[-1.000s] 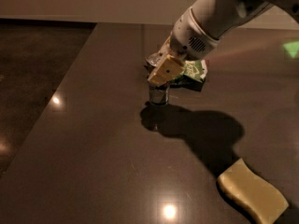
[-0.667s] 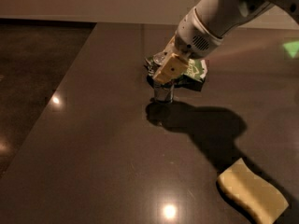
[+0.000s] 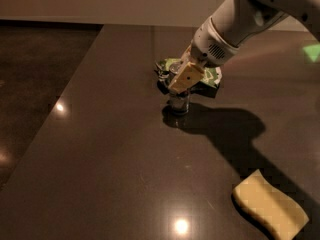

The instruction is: Move redbull can near green jalapeno chip bag

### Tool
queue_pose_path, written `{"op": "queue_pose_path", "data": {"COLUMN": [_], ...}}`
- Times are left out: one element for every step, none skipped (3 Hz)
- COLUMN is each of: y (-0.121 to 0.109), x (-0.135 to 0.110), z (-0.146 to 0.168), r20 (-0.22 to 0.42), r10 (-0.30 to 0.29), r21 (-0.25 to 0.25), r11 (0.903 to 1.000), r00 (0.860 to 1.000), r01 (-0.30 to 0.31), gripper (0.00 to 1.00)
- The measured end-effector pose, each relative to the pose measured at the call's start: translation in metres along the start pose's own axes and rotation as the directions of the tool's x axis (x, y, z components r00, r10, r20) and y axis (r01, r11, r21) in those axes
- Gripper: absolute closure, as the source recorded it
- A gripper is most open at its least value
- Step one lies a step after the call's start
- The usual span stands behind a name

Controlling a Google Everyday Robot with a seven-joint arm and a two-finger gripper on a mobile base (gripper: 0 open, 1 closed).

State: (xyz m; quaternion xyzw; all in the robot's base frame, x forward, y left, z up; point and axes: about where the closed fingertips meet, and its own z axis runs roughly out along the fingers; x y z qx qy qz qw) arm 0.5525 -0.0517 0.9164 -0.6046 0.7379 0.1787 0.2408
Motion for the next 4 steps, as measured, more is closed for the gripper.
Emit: {"op": "queue_pose_path", "data": {"y": [0.0006,0.0005,0.0010,0.0010], "x": [0.0077,0.0077,0.0071,0.0071], "z": [0.0028,0.0014,0.0027,0.0027], "r20": [0.017,0.020,0.020,0.020], "r10": [0.030,0.035,0.034,0.034], "r21": [0.011,0.014,0.011,0.011], "r11": [0.9995,0.9993,0.9993,0.9993], "r00": [0.999,0.999,0.999,0.999], "r01": [-0.030,-0.036,-0.034,-0.034], "gripper": [0.36,0.12,0.00,0.00]}}
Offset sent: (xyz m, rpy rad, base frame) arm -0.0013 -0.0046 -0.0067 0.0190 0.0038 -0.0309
